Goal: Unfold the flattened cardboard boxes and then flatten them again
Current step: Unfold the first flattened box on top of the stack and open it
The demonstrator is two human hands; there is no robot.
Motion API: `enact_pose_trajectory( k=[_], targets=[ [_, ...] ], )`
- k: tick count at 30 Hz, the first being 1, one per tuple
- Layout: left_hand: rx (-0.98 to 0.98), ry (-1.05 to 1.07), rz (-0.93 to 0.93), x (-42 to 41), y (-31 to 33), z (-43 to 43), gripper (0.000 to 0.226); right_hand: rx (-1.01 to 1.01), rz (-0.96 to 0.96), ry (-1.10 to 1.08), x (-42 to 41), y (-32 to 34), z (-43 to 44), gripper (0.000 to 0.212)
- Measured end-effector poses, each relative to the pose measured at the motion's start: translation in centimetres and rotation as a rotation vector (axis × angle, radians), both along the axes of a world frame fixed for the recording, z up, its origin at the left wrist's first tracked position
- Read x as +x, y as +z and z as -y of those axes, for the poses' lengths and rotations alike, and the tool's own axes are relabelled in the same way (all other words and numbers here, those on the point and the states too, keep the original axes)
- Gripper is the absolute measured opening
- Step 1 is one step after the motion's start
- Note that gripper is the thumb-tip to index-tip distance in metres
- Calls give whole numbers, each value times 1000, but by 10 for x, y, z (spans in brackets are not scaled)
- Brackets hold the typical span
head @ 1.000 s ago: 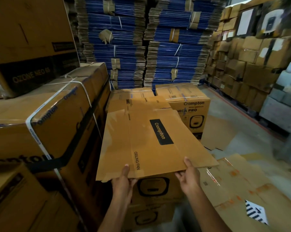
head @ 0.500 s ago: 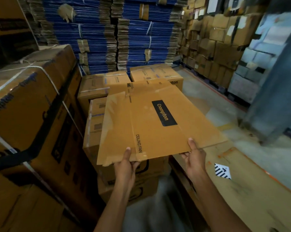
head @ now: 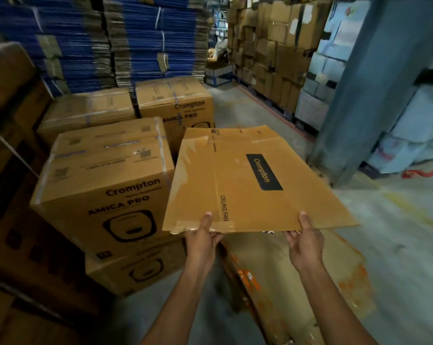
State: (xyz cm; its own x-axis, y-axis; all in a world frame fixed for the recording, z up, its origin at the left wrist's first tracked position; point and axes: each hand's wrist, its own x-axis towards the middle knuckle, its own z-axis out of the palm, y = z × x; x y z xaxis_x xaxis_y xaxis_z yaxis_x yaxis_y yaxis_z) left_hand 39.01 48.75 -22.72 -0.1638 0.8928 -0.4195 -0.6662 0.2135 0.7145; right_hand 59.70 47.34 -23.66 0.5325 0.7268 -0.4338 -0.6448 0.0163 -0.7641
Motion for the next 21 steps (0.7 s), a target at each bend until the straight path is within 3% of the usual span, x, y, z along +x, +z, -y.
enact_pose_trajectory(
  k=[6, 9, 14, 21],
  targets=[
    [-117, -74, -31, 75, -61, 27, 50, -174, 21, 45, 80, -59, 28, 14],
    [-174, -100, -43, 97, -93, 32, 45, -265, 11, 66, 105, -90, 32, 18],
    [-455, -58, -6, 121, -161, 41, 29, -381, 22, 131, 132, -141, 23, 37],
    [-654, -15, 118, 152, -209, 40, 11, -587, -89, 98, 157, -184, 13, 20]
  ],
)
